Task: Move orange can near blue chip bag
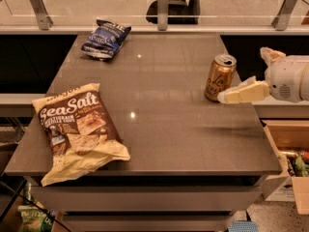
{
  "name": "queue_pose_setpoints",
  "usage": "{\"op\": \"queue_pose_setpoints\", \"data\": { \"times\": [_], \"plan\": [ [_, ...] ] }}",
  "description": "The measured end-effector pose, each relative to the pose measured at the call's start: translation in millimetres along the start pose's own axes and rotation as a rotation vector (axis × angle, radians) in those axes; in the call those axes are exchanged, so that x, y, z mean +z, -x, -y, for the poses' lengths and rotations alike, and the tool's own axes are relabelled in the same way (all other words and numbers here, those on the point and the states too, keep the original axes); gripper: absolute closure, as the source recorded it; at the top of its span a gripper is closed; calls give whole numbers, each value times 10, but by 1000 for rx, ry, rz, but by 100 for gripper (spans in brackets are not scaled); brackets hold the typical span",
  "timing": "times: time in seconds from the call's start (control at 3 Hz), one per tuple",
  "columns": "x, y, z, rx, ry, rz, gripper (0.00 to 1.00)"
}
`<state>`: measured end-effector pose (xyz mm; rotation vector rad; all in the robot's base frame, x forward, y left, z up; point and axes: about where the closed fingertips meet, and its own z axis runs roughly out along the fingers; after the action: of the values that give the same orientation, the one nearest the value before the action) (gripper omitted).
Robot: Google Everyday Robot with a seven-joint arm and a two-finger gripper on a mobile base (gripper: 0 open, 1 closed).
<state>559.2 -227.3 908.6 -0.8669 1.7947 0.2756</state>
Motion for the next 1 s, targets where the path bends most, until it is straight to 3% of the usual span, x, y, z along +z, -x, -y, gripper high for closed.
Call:
{"op": "queue_pose_setpoints", "data": {
  "times": [1.0],
  "plan": [
    [522, 88, 85, -6, 126, 74, 0]
  ]
}}
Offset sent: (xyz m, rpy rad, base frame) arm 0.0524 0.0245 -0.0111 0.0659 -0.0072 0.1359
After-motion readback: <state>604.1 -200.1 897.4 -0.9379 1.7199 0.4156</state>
